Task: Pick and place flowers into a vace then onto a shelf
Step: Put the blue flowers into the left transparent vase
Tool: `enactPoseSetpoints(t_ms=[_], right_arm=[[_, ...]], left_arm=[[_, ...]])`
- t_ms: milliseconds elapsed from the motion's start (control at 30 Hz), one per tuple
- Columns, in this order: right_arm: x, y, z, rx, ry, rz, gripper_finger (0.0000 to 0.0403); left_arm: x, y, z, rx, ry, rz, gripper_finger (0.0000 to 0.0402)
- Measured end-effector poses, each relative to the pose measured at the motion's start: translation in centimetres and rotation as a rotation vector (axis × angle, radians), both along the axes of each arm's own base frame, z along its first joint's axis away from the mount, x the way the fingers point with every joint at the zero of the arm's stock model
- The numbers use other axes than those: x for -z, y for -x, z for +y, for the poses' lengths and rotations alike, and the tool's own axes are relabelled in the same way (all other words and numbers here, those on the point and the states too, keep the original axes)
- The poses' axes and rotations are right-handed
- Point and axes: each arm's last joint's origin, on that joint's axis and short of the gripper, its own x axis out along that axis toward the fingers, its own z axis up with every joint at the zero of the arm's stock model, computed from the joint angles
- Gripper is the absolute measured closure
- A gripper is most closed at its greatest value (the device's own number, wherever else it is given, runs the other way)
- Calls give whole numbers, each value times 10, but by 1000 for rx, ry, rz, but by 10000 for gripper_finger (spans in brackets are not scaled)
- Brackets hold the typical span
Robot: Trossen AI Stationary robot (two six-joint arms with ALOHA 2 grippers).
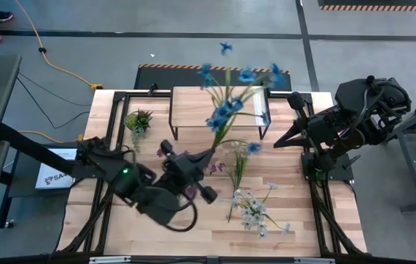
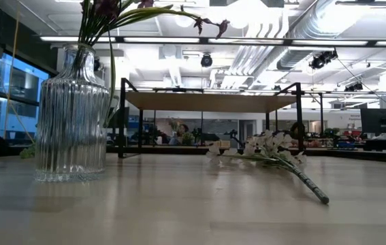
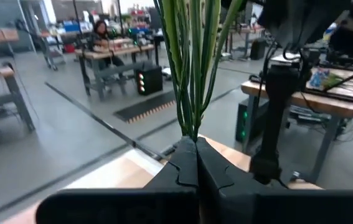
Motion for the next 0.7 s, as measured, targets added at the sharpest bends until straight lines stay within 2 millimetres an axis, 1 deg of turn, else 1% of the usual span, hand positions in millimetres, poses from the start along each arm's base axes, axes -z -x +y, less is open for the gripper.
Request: enactPoseSetpoints(t_ms=[167, 300, 400, 533, 700], right_arm=[[0, 0, 0, 6, -10, 4, 402], [0, 0, 0, 11, -17, 6, 402], [1, -3, 0, 54, -30, 17, 403], [6, -14, 2, 104, -27, 43, 402], [13, -31, 6, 118, -7, 78, 402]], left_arm=[[-12, 22, -14, -35, -53, -5, 379], [-19, 38, -30, -55, -85, -2, 379], [-21, 49, -44, -15, -102, 11, 379], [-23, 61, -58, 36, -98, 5, 379], [-22, 77, -74, 98, -103, 6, 379]])
